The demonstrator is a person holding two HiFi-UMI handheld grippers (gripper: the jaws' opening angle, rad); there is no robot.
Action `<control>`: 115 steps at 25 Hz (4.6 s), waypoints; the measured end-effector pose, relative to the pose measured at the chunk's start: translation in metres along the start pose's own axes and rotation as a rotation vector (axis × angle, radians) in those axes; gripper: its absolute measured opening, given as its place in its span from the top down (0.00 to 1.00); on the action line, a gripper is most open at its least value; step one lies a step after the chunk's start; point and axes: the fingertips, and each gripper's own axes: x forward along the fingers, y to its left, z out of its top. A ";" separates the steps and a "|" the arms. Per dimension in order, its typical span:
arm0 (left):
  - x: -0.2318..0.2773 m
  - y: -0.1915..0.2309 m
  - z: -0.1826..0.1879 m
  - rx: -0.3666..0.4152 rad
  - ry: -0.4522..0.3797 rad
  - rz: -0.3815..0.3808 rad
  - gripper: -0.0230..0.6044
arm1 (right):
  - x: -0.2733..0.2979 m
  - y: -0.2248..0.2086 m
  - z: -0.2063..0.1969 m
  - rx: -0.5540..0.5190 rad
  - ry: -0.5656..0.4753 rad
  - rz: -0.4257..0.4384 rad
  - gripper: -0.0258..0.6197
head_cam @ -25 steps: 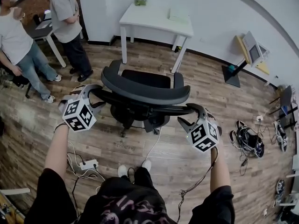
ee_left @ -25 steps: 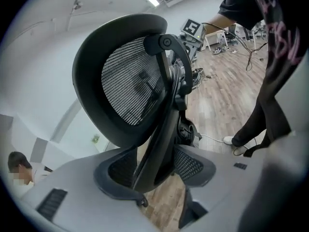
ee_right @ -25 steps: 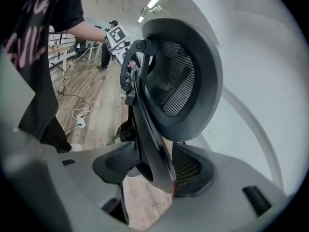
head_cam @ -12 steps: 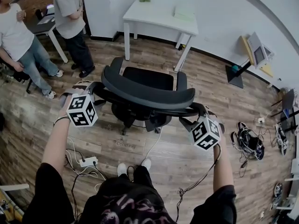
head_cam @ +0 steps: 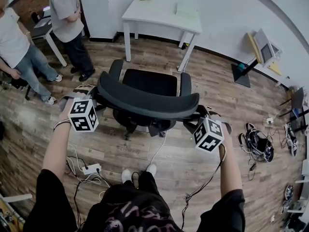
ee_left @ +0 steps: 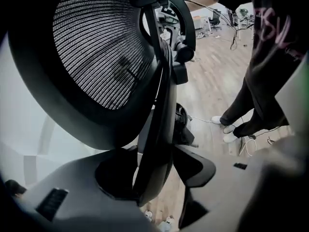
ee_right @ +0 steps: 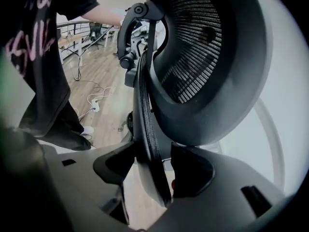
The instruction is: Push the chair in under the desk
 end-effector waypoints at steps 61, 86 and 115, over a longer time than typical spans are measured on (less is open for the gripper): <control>0.184 0.221 0.003 0.168 0.093 0.145 0.74 | 0.167 -0.227 -0.059 -0.180 0.095 -0.027 0.83; 0.299 0.387 0.010 0.185 0.089 0.143 0.75 | 0.260 -0.402 -0.085 -0.168 0.094 -0.061 0.82; 0.393 0.514 -0.004 0.141 0.095 0.153 0.82 | 0.346 -0.543 -0.093 -0.201 0.102 -0.019 0.83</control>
